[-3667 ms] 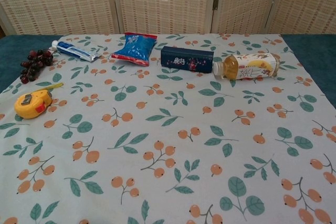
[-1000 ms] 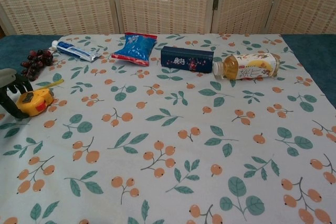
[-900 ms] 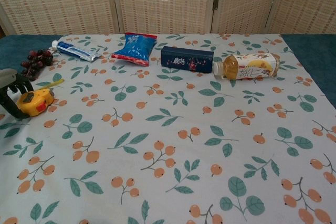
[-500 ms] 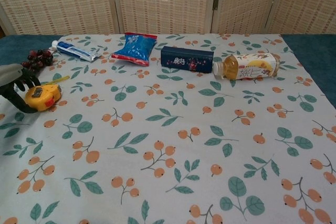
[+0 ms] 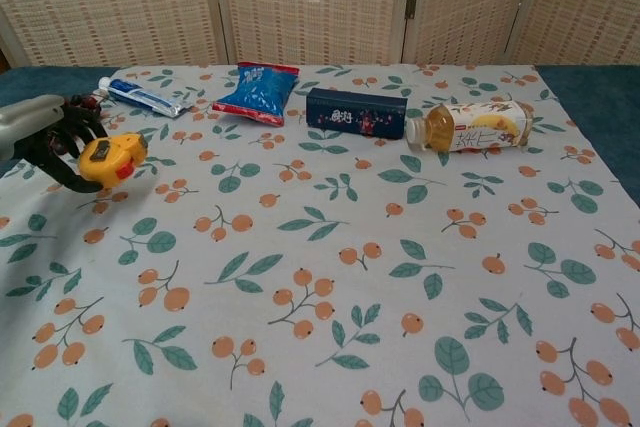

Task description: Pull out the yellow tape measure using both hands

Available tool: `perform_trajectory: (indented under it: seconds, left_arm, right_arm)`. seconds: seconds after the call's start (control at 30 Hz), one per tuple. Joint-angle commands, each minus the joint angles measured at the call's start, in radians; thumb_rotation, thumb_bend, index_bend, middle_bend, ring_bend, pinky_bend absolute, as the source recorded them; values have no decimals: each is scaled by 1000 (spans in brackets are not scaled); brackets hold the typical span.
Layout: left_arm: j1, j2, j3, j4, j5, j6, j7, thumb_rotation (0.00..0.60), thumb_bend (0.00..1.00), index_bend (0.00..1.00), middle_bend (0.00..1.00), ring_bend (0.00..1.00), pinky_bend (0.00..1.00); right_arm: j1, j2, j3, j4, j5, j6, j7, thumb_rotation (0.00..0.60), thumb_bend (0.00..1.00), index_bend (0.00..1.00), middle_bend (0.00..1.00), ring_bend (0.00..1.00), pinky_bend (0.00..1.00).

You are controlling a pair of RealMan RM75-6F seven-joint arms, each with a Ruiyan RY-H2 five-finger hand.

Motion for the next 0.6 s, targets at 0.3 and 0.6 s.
perform_trajectory:
  seconds: [0.3,0.6]
  left_arm:
    - [-11,71,-8,-296,194,78,-32,600,559,577,506,406,126]
    - [-41,66,-20,-412,213,103,15,600,562,579,508,406,128]
  right_arm:
    - [256,-21,85,-174,42,-308,-23,600,259,291,112,122,125]
    - [465,-83,177,-233,254,-538,-174,600,259,313,59,102,68]
